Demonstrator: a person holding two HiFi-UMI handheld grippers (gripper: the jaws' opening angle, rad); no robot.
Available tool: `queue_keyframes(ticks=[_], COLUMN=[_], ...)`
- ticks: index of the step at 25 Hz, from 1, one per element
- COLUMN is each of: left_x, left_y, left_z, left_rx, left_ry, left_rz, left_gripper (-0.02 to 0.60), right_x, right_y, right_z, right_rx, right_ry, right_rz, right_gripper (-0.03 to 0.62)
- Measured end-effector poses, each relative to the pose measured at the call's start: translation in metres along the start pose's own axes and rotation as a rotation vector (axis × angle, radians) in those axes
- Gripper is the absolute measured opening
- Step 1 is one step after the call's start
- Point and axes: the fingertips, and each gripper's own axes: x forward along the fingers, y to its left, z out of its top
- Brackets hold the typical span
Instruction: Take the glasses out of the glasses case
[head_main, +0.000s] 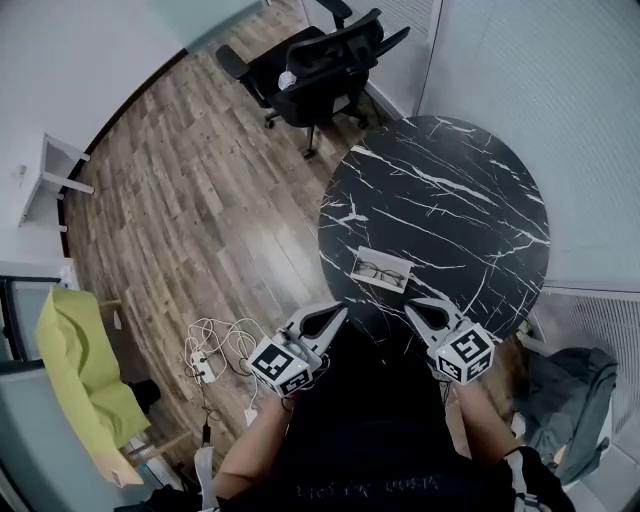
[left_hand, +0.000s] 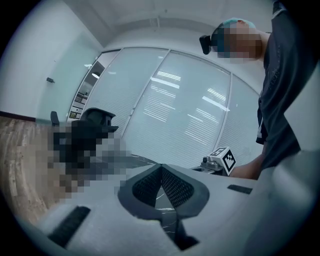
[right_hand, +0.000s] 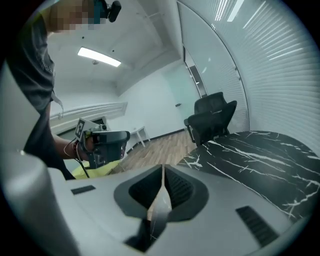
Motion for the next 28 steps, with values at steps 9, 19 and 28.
queue_keyframes(ticks=[9, 19, 28], left_x=[0.006, -0.002, 0.000], left_y=[0.019, 0.033, 0.036], left_z=[-0.017, -0.024, -0.029], left_rx=[-0.033, -0.046, -0.050], left_ry=[0.031, 0.045, 0.063], left_rz=[-0.025, -0.022, -0.051], left_gripper=[0.018, 0.018, 0.018], right_x=[0.044, 0.083, 0.105], right_y=[-0.019, -0.037, -0.051], right_z=[-0.023, -0.058, -0.090], right_rx=[-0.066, -0.154, -0.228], right_ry=[0.138, 0.303, 0.427], right_rz=[-0.026, -0.010, -0.029], right_gripper=[0.034, 0.034, 0.034])
